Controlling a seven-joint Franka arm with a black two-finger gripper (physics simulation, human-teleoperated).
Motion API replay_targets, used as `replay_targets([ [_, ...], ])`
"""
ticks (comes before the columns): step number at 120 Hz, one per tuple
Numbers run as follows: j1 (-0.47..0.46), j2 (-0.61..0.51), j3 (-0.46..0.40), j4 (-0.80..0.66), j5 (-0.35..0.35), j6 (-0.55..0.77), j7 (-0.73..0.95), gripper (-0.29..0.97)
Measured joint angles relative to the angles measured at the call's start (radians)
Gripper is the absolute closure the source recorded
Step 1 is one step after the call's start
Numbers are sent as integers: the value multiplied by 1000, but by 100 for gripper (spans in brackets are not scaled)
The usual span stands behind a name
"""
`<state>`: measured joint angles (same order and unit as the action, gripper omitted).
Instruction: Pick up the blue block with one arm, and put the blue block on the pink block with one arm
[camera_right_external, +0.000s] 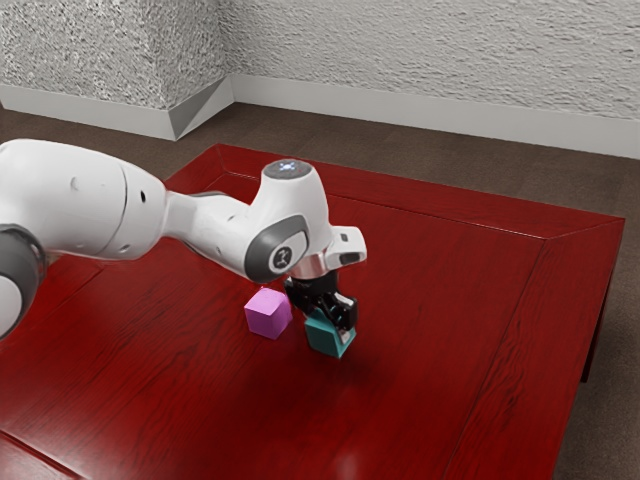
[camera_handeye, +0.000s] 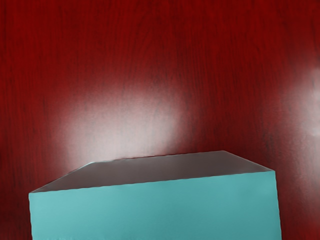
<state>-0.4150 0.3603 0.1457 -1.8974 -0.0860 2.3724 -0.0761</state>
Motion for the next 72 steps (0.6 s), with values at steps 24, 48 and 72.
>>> replay_targets([
  [24, -7, -31, 45, 50, 33, -63, -4, 33],
  [48, -3, -39, 113, 50, 40, -106, 22, 33],
  [72, 0, -39, 153, 52, 35, -136, 77, 34],
])
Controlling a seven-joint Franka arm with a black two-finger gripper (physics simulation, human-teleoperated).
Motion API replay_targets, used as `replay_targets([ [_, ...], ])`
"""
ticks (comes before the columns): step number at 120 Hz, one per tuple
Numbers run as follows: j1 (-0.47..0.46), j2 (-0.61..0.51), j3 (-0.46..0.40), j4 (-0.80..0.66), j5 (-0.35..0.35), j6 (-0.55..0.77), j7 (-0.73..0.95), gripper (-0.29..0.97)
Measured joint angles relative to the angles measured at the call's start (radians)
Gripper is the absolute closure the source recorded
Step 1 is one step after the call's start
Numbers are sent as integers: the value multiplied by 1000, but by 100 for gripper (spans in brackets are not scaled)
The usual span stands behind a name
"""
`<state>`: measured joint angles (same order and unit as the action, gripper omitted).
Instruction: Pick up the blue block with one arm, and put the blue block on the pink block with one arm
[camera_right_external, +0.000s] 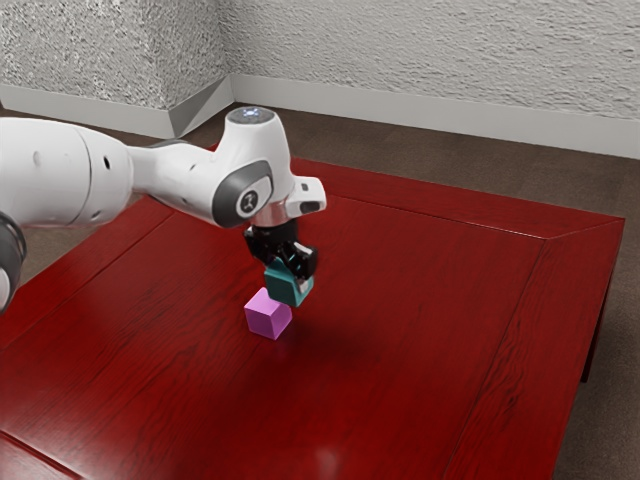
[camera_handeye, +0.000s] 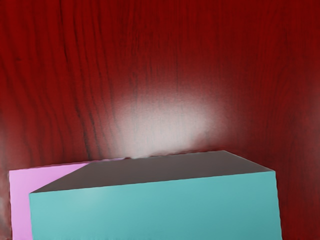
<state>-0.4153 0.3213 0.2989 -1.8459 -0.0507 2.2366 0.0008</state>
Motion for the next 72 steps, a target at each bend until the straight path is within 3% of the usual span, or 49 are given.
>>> replay_targets([
  [72, 20, -71, 28, -78, -13, -21, 142, 34],
])
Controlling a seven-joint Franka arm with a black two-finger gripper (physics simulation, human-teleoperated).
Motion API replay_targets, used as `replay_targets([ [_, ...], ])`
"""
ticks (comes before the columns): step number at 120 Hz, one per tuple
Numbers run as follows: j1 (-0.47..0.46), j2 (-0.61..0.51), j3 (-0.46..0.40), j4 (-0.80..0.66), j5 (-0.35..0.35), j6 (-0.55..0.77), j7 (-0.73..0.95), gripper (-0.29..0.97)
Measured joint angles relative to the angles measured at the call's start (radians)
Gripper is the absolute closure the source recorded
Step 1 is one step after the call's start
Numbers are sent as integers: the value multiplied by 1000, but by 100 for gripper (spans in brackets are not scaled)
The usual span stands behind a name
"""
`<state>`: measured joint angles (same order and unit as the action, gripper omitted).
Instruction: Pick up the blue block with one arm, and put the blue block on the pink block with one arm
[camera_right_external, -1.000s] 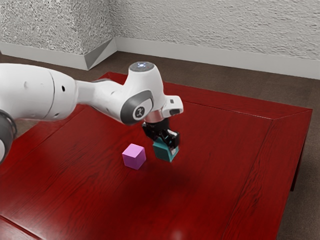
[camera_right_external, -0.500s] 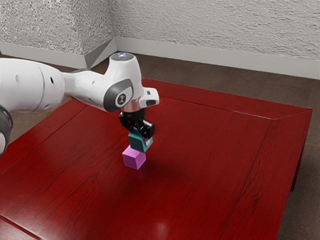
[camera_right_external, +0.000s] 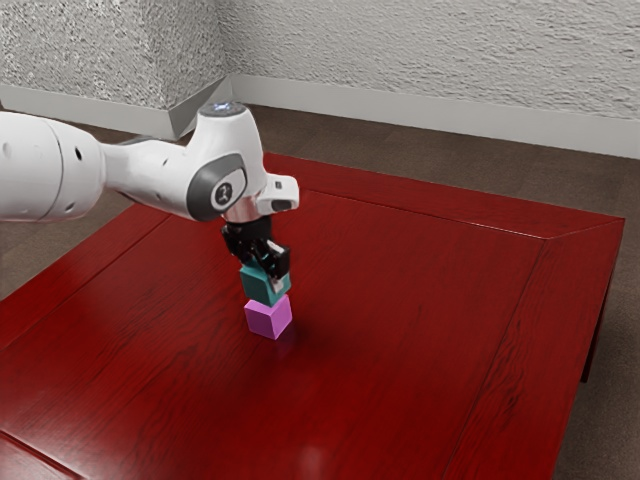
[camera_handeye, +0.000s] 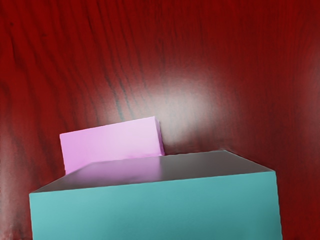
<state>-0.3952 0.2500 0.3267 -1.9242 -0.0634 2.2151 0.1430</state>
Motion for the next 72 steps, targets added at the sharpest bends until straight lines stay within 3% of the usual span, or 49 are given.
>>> replay_targets([
  [72, 24, 60, 18, 81, -21, -28, 67, 34],
])
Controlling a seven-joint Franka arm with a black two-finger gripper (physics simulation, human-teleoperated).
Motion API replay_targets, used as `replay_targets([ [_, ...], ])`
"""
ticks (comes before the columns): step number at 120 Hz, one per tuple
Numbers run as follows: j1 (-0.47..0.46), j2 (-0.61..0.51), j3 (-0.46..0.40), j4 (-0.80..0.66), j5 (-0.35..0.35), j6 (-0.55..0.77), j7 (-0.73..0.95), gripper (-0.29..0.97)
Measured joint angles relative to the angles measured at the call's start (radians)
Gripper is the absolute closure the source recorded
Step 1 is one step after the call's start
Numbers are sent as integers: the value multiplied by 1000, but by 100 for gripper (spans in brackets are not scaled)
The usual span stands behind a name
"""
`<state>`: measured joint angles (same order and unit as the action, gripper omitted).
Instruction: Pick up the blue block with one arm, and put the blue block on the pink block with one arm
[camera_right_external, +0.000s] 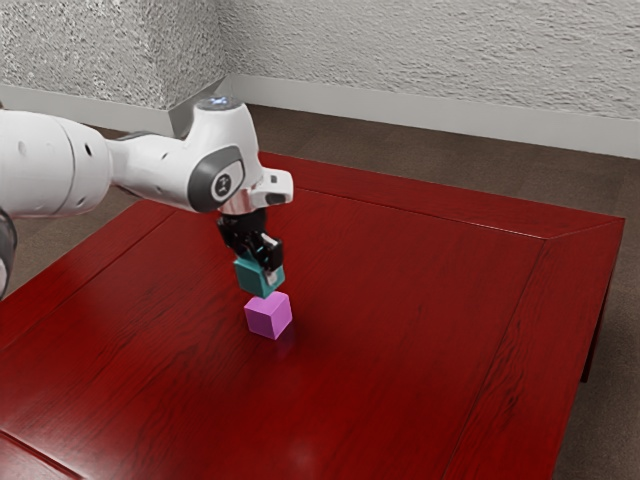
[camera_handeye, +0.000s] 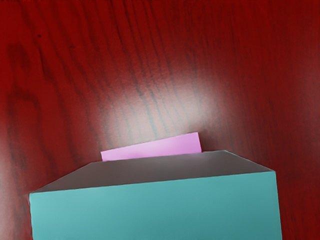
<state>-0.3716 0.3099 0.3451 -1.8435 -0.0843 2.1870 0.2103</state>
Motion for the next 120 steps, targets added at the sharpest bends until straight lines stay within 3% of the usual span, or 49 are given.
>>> replay_targets([
  [120, 8, 53, 2, 1, -50, 10, -57, 33],
])
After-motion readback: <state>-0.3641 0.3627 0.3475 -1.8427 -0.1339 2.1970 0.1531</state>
